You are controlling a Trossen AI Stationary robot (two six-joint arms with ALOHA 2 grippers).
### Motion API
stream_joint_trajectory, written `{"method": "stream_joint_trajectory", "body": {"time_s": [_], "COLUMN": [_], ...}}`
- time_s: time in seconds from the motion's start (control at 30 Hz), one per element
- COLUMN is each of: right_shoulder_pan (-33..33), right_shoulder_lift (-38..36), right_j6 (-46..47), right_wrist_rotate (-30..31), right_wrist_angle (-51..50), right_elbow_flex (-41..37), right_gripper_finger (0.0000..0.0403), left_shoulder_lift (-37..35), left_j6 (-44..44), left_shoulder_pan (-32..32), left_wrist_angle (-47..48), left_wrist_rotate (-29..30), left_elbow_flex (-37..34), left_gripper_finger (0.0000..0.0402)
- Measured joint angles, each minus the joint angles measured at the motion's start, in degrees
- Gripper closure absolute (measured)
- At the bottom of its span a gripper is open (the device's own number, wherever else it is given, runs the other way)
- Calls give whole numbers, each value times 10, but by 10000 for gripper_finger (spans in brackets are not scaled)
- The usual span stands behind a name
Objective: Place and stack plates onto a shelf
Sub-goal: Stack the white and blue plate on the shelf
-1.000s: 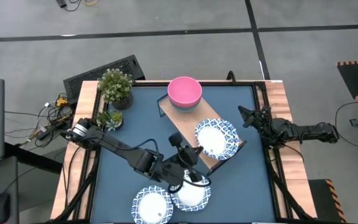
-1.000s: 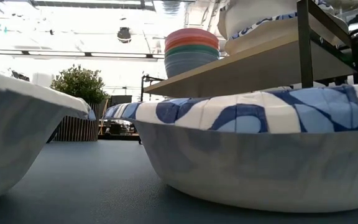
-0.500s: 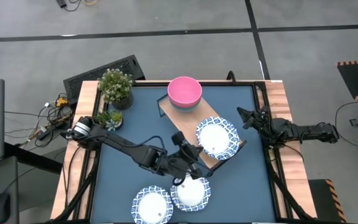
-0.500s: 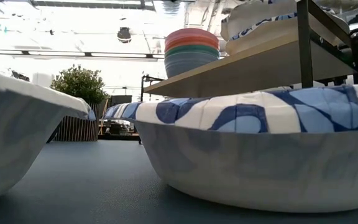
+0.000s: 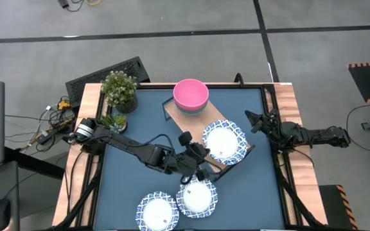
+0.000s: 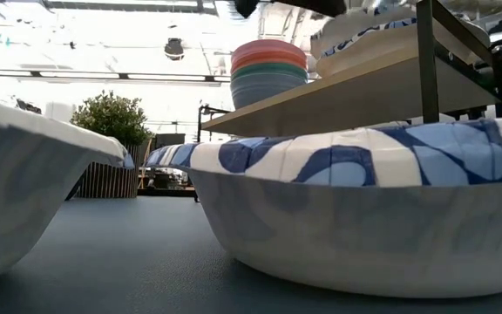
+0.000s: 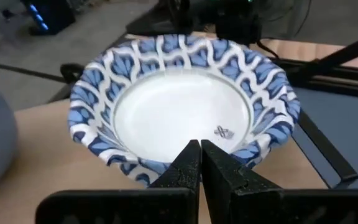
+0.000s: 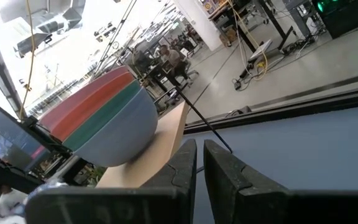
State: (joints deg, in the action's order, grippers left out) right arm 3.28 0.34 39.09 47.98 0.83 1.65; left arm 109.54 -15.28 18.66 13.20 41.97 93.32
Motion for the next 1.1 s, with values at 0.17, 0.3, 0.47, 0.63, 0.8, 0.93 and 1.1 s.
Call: {"method": "stream_joint_trajectory", "body": {"time_s": [0.17, 0.3, 0.47, 0.63, 0.8, 0.93, 1.1], "right_shoulder_pan": [0, 0, 0, 0, 0, 0, 0], "right_shoulder_lift": [0, 0, 0, 0, 0, 0, 0], "right_j6": [0, -1, -1, -1, -1, -1, -1], "right_wrist_rotate": [-1, -1, -1, -1, -1, -1, -1], "right_wrist_angle": [1, 1, 0, -3, -4, -4, -5], "right_elbow_flex": [0, 0, 0, 0, 0, 0, 0], "right_gripper_finger": [345, 345, 345, 345, 345, 345, 345], "left_shoulder_lift": [-4, -32, -86, -144, -152, -136, -102], "left_j6": [-3, -8, 25, -58, -157, -205, -290], "left_shoulder_pan": [-4, -2, 14, 37, 70, 103, 140], "left_wrist_angle": [-1, -1, 38, 189, 320, 416, 494], "left_wrist_rotate": [-74, -80, -129, -279, -358, -398, -400], "left_elbow_flex": [0, 0, 0, 1, 1, 1, 0], "left_gripper_finger": [401, 401, 401, 400, 372, 327, 265]}}
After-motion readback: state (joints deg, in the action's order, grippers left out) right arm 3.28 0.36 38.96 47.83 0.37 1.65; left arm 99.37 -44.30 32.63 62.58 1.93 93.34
